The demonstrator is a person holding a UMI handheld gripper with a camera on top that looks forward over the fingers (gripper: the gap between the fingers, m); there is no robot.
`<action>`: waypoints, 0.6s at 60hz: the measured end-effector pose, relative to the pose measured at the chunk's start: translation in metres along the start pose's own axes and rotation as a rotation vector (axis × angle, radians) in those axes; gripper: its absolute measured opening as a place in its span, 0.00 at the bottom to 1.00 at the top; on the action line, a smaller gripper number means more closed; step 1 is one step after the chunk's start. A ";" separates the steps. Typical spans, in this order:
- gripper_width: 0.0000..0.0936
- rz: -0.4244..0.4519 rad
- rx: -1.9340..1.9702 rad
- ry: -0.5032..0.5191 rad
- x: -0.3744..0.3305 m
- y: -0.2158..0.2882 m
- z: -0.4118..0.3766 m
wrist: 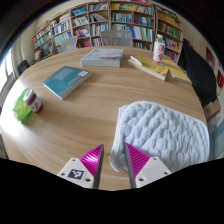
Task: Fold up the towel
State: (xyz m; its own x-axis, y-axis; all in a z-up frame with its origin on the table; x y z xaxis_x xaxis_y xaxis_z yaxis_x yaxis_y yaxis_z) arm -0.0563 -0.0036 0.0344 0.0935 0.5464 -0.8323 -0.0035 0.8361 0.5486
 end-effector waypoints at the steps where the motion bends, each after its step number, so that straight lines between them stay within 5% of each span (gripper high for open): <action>1: 0.37 0.016 -0.003 -0.023 0.004 0.000 0.004; 3: 0.16 0.051 0.002 -0.057 0.010 0.004 0.010; 14: 0.04 0.049 0.003 -0.040 0.009 0.003 0.013; 27: 0.01 0.007 0.055 0.010 0.002 0.008 0.013; 36: 0.01 0.189 0.119 0.048 -0.060 0.063 0.034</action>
State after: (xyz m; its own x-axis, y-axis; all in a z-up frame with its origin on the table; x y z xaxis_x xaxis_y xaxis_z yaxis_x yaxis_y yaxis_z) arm -0.0284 0.0142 0.1214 0.0544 0.6969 -0.7151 0.1012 0.7087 0.6982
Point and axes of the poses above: the point between the fingertips, and its own axes, seen from behind it with the camera up: z to the right, y up, x forward, the way the camera looks, the point moved 6 cm from there along -x, backward, against the way the camera looks, and after that the axes turned 7 degrees about -y, right-handed, at the moved point
